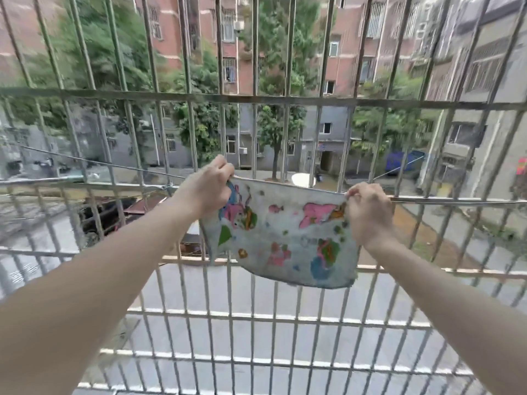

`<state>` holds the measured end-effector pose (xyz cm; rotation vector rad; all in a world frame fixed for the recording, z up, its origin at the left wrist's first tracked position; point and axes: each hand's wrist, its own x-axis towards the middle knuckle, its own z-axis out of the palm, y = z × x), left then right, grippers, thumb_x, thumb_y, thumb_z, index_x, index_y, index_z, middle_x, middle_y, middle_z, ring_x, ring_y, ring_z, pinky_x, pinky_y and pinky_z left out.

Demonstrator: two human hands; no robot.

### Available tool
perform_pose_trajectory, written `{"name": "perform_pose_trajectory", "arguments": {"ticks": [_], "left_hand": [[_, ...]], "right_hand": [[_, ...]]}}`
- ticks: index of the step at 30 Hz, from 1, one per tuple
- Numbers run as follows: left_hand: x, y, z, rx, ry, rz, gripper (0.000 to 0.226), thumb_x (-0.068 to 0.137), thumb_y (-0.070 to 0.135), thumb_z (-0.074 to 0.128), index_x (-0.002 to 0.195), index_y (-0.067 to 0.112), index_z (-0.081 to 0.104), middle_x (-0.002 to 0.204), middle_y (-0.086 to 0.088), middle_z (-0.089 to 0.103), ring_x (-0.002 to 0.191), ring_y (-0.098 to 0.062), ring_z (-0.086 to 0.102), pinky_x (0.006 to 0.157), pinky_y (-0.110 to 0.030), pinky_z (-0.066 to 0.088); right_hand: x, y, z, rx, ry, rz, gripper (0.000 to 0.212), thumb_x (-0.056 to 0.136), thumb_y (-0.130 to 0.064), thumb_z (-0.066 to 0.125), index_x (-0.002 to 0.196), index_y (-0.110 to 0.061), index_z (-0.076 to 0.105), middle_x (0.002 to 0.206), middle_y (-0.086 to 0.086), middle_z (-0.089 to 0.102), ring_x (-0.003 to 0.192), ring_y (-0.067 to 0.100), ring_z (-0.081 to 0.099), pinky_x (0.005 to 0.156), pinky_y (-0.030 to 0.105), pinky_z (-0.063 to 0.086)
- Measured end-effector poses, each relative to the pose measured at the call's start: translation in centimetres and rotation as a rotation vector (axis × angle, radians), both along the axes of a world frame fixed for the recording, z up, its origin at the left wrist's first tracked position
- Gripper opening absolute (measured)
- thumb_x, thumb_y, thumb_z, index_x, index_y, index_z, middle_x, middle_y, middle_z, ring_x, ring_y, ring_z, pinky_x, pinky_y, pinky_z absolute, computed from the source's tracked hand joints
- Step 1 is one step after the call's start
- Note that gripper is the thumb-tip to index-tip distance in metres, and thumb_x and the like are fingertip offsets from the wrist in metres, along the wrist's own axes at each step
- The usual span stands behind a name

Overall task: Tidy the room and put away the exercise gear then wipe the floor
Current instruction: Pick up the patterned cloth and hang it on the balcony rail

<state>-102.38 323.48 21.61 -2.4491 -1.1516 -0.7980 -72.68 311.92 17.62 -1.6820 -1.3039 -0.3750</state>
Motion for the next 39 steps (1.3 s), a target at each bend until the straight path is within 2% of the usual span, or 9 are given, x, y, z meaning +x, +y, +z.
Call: {"name": "perform_pose_trajectory", "arguments": {"ticks": [4,8,13,17,21,28,32,35,39], "left_hand": [[0.8,5.4,1.7,0.045,0.089,-0.013,0.029,0.075,0.001,0.054,0.103,0.008,0.051,0.103,-0.003,0.045,0.076,-0.024,0.058,0.062,-0.036,0.057],[1.6,9.5,2.0,0.074,0.193,-0.046,0.038,0.079,0.000,0.057,0.115,0.009,0.049,0.111,-0.003,0.046,0.088,-0.024,0.059,0.069,-0.035,0.059],[2.3,12.1,1.2,0.075,0.278,-0.079,0.054,0.078,-0.004,0.050,0.130,0.008,0.045,0.121,-0.008,0.046,0.102,-0.028,0.057,0.074,-0.038,0.059],[3.1,13.6,1.2,0.108,0.279,-0.059,0.059,0.079,-0.006,0.049,0.135,0.010,0.042,0.126,-0.007,0.046,0.106,-0.027,0.056,0.078,-0.025,0.052],[4.4,14.4,2.7,0.170,0.248,-0.030,0.062,0.079,-0.008,0.047,0.138,0.009,0.040,0.134,-0.009,0.045,0.120,-0.027,0.049,0.092,-0.028,0.047],[6.1,18.9,1.7,-0.143,0.219,0.111,0.067,0.080,-0.005,0.047,0.137,0.027,0.033,0.144,0.000,0.038,0.117,-0.027,0.055,0.074,-0.035,0.054],[7.7,20.2,-2.2,-0.508,0.260,0.191,0.036,0.099,0.024,0.036,0.135,0.022,0.041,0.145,-0.004,0.044,0.127,-0.026,0.047,0.101,-0.036,0.039],[8.2,19.0,-4.1,-0.788,0.295,0.344,0.068,0.094,0.065,0.014,0.143,0.027,0.042,0.153,-0.008,0.035,0.139,-0.028,0.034,0.115,-0.041,0.023],[8.6,17.9,-3.9,-0.803,0.238,0.401,0.087,0.088,0.073,0.004,0.126,0.021,0.062,0.151,-0.013,0.038,0.137,-0.030,0.036,0.115,-0.042,0.024]], "right_hand": [[0.7,3.6,1.5,0.028,-0.016,0.007,0.019,0.097,-0.005,0.046,0.103,-0.002,0.063,0.111,0.015,0.057,0.085,0.013,0.043,0.063,0.009,0.029],[1.9,6.5,1.6,0.046,-0.051,-0.011,0.020,0.092,0.001,0.051,0.109,0.003,0.061,0.116,0.018,0.056,0.087,0.013,0.044,0.066,-0.008,0.028],[3.8,9.5,0.9,0.000,-0.121,-0.055,0.026,0.088,0.002,0.055,0.113,0.001,0.061,0.115,0.016,0.059,0.095,0.022,0.055,0.078,0.015,0.033],[5.4,11.3,1.1,-0.035,-0.171,-0.004,0.028,0.088,-0.002,0.056,0.116,-0.002,0.056,0.118,0.013,0.055,0.091,0.020,0.054,0.074,0.017,0.039],[7.3,13.5,2.1,-0.063,-0.207,0.040,0.032,0.089,-0.009,0.057,0.120,-0.007,0.053,0.123,0.008,0.051,0.085,0.016,0.055,0.071,0.025,0.049],[10.7,18.7,1.8,-0.218,-0.215,0.147,0.039,0.091,-0.018,0.057,0.129,-0.012,0.047,0.131,0.004,0.047,0.105,0.020,0.056,0.088,0.033,0.047],[11.8,22.4,-0.8,-0.597,-0.167,0.171,0.030,0.096,-0.030,0.053,0.121,-0.014,0.054,0.128,0.009,0.056,0.112,0.025,0.054,0.094,0.037,0.044],[11.4,22.8,-2.7,-0.892,-0.146,0.234,0.044,0.101,-0.045,0.037,0.117,-0.012,0.062,0.128,0.012,0.060,0.112,0.027,0.055,0.084,0.029,0.039],[11.2,21.8,-2.5,-0.981,-0.130,0.271,0.064,0.100,-0.056,0.025,0.126,-0.010,0.060,0.138,0.016,0.052,0.123,0.029,0.049,0.098,0.033,0.037]]}}
